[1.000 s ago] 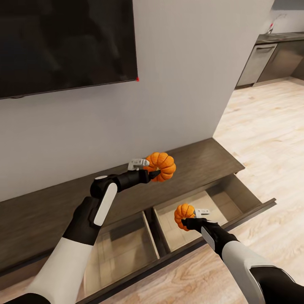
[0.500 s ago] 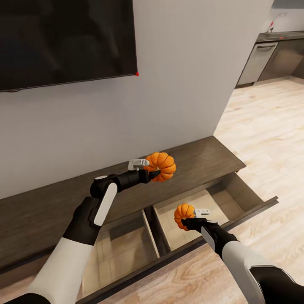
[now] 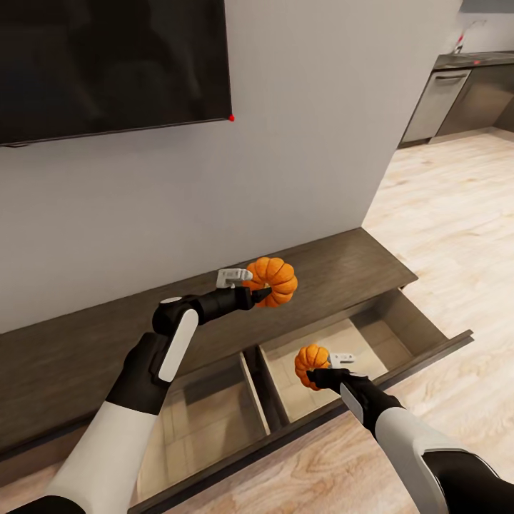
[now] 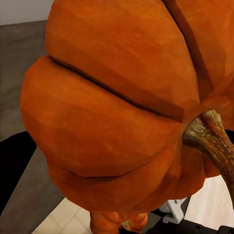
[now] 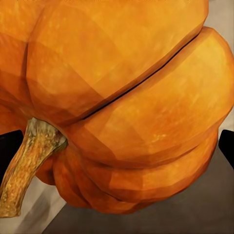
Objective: Place each of the two pumpkins and all three candles from the living room inside a cabinet in the living room (use any cabinet), then make sure every cabinet is closed, and position the cauldron so it is next to a table in the living room.
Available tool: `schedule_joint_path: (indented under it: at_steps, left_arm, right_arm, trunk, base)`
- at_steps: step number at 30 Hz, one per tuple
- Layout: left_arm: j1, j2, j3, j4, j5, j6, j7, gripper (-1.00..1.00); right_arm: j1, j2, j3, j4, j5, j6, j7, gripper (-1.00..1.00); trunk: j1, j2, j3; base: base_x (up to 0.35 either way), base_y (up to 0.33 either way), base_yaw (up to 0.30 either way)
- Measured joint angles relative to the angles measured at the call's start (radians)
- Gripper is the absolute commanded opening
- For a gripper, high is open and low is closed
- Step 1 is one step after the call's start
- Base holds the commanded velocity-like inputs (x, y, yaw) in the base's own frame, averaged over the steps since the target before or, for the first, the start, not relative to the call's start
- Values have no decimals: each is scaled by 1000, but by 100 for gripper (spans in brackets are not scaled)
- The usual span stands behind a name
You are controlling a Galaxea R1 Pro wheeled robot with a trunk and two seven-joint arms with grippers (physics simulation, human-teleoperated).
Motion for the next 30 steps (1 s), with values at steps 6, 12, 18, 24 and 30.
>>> schedule_joint_path:
  at_steps: [6, 12, 18, 24, 30]
  left_arm:
    - [0, -1, 0, 0, -4, 0, 1, -100]
    - [0, 0, 0, 1, -2, 0, 2, -100]
    - [0, 0, 0, 2, -5, 0, 2, -100]
    - [0, -1, 0, 2, -2, 0, 2, -100]
    - [0, -1, 0, 0, -2, 0, 1, -100]
  right_arm:
    - [0, 0, 0, 0, 0, 0, 0, -100]
    - [0, 0, 0, 0, 0, 0, 0, -100]
    - [0, 0, 0, 0, 0, 0, 0, -100]
    - [0, 0, 0, 0, 0, 0, 0, -100]
    - [0, 0, 0, 0, 0, 1, 0, -100]
  trunk:
    - [0, 0, 0]
    - [0, 0, 0]
    - [0, 0, 0]
    - [0, 0, 0]
    - [11, -21, -9]
  base:
    - [3, 132, 0]
    - [2, 22, 0]
    - [151, 0, 0]
    - [19, 0, 0]
    - [1, 0, 0]
